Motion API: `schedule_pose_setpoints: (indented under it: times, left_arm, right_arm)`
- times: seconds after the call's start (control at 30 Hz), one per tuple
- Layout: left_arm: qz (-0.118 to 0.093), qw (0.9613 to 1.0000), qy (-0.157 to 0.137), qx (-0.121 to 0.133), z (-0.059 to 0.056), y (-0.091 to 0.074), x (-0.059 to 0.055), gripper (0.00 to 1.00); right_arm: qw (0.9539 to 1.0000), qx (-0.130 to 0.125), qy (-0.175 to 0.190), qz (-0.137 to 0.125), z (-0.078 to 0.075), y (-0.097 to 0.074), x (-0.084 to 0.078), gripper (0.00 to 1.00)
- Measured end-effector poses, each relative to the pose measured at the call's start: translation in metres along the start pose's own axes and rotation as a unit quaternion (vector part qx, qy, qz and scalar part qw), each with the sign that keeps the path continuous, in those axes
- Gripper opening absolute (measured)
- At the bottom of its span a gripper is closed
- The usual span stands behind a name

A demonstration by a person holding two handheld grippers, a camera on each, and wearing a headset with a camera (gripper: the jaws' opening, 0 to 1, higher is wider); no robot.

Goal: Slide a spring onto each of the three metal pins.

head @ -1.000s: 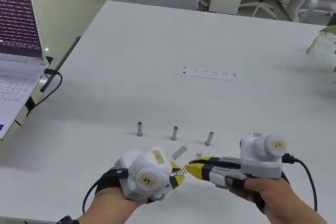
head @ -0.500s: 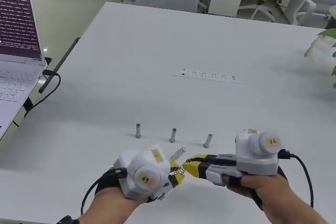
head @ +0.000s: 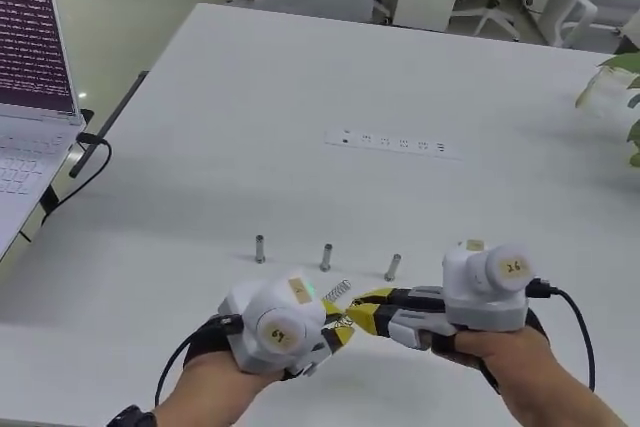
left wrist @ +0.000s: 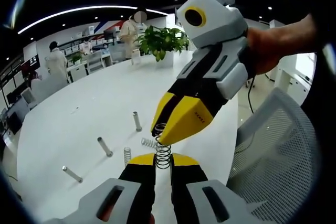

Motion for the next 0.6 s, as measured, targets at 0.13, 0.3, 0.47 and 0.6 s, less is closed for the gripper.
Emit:
schedule_pose_setpoints:
  times: [0.13, 0.3, 0.47, 0.6]
  left_arm:
    - [-0.004, 1.0000, 0.001, -0.005, -0.001, 0.001, 0.002, 0.02]
    - [-0.007, 0.9999, 0.005, -0.012, -0.003, 0.001, 0.004, 0.02]
    - [-0.016, 0.9997, 0.005, -0.016, -0.005, 0.001, 0.008, 0.02]
    - [-0.026, 0.9994, 0.008, -0.021, -0.007, 0.001, 0.015, 0.02]
  right_arm:
    - [0.9998, 0.002, -0.018, 0.011, 0.000, -0.002, 0.001, 0.08]
    - [0.9980, 0.007, -0.055, 0.029, 0.003, -0.005, 0.000, 0.09]
    - [0.9946, 0.021, -0.087, 0.052, 0.006, -0.009, 0.001, 0.15]
    - [0.9904, 0.028, -0.115, 0.071, 0.005, -0.015, 0.006, 0.17]
Point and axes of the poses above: the centre of the closed fingertips' face, and the gripper's own axes: y roughly forward along the fingers, z roughly to its left, x roughly out of its top, the point moved 2 cm from there along -y, roughly backward along the fingers, and after that the axes turned 1 degree about -x, right-handed, at the moved point
